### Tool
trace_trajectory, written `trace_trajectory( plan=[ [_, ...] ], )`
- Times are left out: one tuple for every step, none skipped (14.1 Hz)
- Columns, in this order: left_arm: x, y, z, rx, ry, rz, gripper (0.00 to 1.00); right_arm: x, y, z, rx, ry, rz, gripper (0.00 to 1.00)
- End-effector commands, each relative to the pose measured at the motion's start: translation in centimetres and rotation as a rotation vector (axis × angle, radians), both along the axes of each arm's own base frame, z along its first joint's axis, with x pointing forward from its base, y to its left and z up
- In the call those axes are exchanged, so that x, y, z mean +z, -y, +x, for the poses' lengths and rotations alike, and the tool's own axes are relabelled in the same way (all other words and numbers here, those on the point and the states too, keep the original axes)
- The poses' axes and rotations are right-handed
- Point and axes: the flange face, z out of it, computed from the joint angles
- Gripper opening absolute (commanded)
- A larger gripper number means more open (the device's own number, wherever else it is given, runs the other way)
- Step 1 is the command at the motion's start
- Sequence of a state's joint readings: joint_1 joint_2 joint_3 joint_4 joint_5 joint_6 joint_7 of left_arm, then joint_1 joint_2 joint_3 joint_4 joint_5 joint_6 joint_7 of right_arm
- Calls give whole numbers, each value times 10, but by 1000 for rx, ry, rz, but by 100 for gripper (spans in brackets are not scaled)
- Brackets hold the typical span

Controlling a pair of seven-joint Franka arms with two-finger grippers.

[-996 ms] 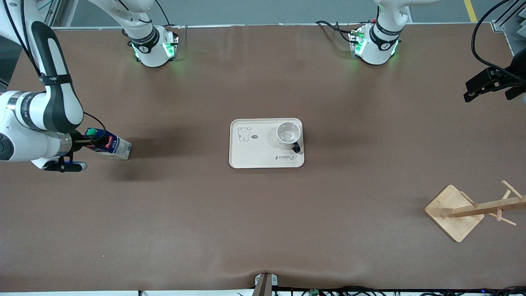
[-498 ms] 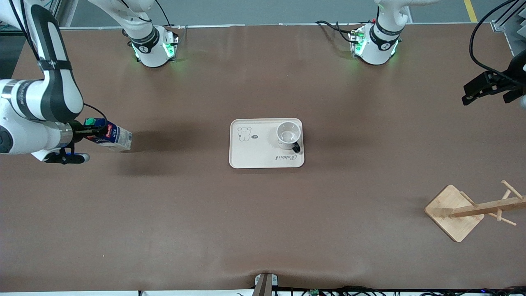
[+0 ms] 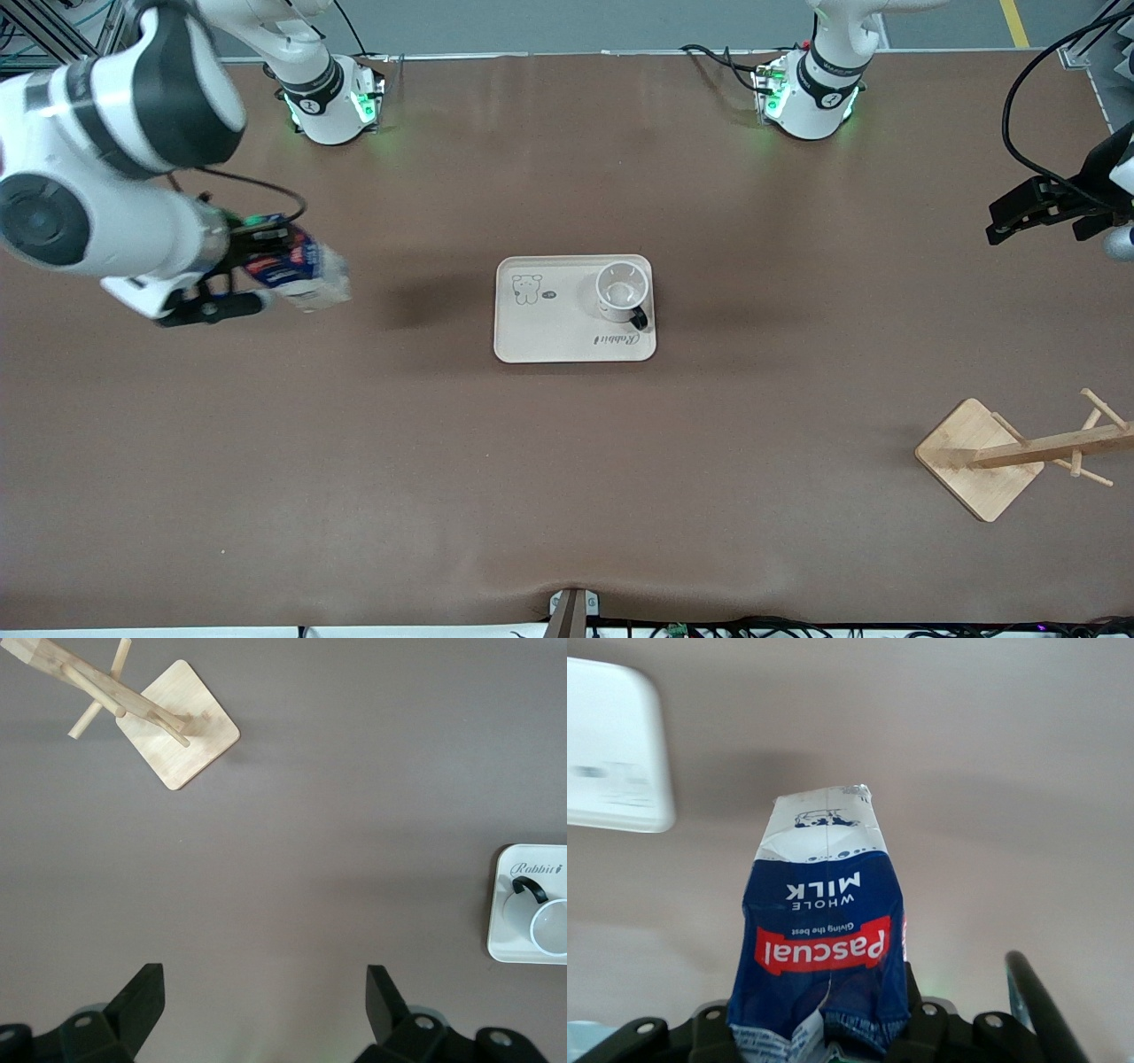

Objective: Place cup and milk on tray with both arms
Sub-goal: 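Lift and carry the milk carton with the right gripper to the tray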

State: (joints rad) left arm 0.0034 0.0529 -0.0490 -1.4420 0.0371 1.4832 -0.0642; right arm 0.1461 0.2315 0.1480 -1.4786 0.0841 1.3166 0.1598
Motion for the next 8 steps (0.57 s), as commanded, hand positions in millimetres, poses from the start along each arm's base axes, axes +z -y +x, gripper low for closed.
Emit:
trace_trajectory(
  plan=[
    [5,-1,-5,-9,9,-18,100,3,-57,-9,-81,-36,51,0],
    [4,1,-5,-6,8,-18,100,7,-85,-11,-78,-1,56,0],
    [4,0,-4,-3,8,-18,100,2,-111,-10,-91,20,54,0],
    [3,1,-4,-5,8,-18,100,-4,-135,-8,-135,33,58,0],
    [3,1,-4,-5,6,-18,100,-16,-162,-10,-170,33,69,0],
    [2,3,-3,-8,5,-18,100,-32,-193,-16,-186,36,79,0],
    [1,3,-3,-8,3,-18,100,-55,-233,-25,-168,53,85,0],
    [1,3,-3,-9,3,-18,100,-80,-262,-32,-158,64,85,0]
  ],
)
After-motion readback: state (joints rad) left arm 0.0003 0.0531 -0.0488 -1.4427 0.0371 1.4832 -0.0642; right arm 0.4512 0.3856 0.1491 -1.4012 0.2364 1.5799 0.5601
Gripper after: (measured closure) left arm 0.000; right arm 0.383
